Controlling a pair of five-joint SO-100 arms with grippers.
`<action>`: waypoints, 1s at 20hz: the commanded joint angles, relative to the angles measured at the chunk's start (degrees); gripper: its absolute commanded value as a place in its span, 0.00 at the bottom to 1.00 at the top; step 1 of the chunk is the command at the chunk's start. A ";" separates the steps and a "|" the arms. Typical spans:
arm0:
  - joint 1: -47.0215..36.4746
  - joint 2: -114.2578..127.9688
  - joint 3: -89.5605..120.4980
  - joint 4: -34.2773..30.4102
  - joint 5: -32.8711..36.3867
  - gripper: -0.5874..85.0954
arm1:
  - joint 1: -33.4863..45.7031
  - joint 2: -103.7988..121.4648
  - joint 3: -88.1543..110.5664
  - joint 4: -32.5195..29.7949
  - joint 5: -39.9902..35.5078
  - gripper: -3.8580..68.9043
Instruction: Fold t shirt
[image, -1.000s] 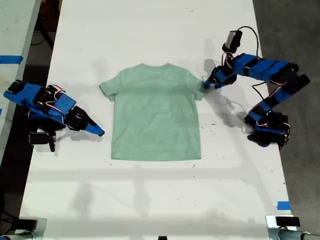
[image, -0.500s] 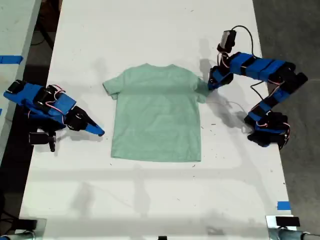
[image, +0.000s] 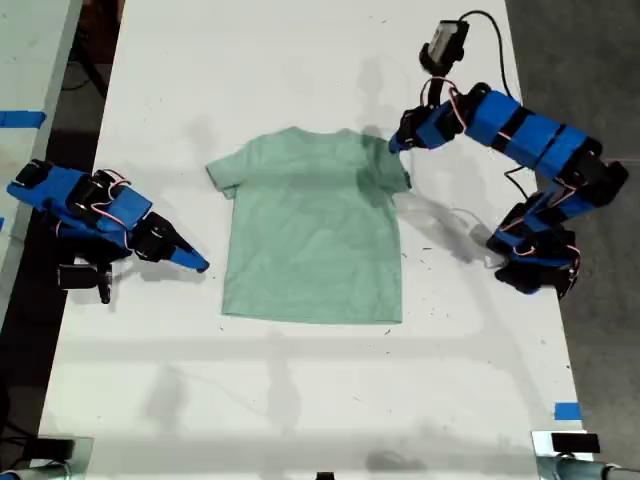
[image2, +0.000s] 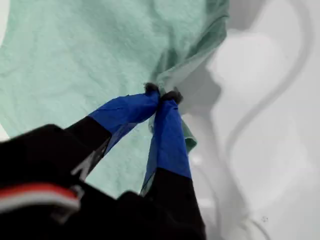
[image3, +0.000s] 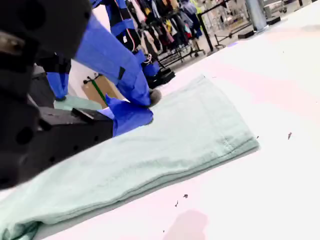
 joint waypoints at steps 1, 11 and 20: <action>-0.35 0.53 2.46 -0.18 0.26 0.00 | -3.16 1.23 -5.19 -1.85 1.67 0.06; -0.35 0.53 2.46 -0.18 0.26 0.00 | -19.69 -24.79 -20.83 -13.89 2.64 0.06; -0.35 0.53 2.46 -0.18 0.26 0.00 | -23.73 -36.39 -34.45 -4.92 4.31 0.34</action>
